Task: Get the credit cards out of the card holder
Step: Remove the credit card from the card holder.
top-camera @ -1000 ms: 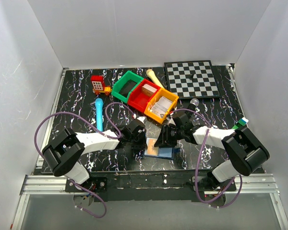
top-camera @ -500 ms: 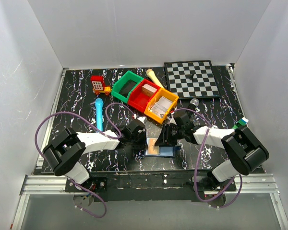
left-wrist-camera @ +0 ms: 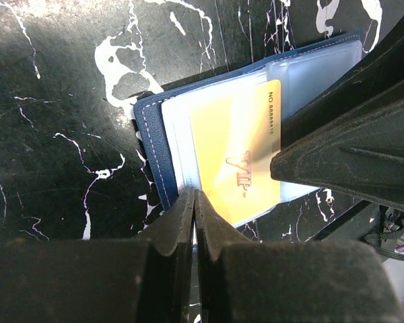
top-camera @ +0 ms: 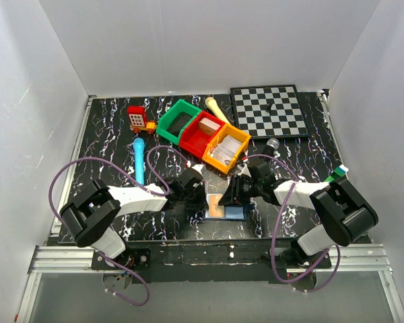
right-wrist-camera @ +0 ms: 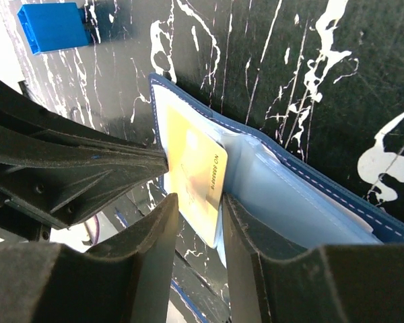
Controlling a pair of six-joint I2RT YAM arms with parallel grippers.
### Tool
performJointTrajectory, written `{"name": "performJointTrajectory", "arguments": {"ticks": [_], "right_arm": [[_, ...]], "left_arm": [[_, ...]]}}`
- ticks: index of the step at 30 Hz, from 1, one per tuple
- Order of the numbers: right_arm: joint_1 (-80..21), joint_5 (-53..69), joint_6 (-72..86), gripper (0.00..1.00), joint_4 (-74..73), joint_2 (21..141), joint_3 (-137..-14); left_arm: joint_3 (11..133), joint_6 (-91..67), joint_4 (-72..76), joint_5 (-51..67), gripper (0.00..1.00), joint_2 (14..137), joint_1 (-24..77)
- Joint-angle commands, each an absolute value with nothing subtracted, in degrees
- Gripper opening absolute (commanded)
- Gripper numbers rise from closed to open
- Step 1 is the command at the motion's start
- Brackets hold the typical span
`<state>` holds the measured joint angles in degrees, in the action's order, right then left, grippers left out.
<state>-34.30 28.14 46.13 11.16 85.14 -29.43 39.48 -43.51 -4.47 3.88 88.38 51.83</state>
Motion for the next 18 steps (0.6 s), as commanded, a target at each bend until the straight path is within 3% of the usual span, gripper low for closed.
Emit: {"name": "performJointTrajectory", "arguments": {"ticks": [1, 18], "right_arm": [[-33.66, 31.81, 47.37, 0.40, 16.78, 84.11, -27.34], [-32.87, 33.92, 48.34, 0.44, 20.57, 84.81, -26.28]], "left_arm": [[37.88, -43.42, -6.06, 3.25, 0.00, 88.77, 51.68], [39.02, -42.63, -7.82, 1.49, 0.01, 82.09, 51.68]]}}
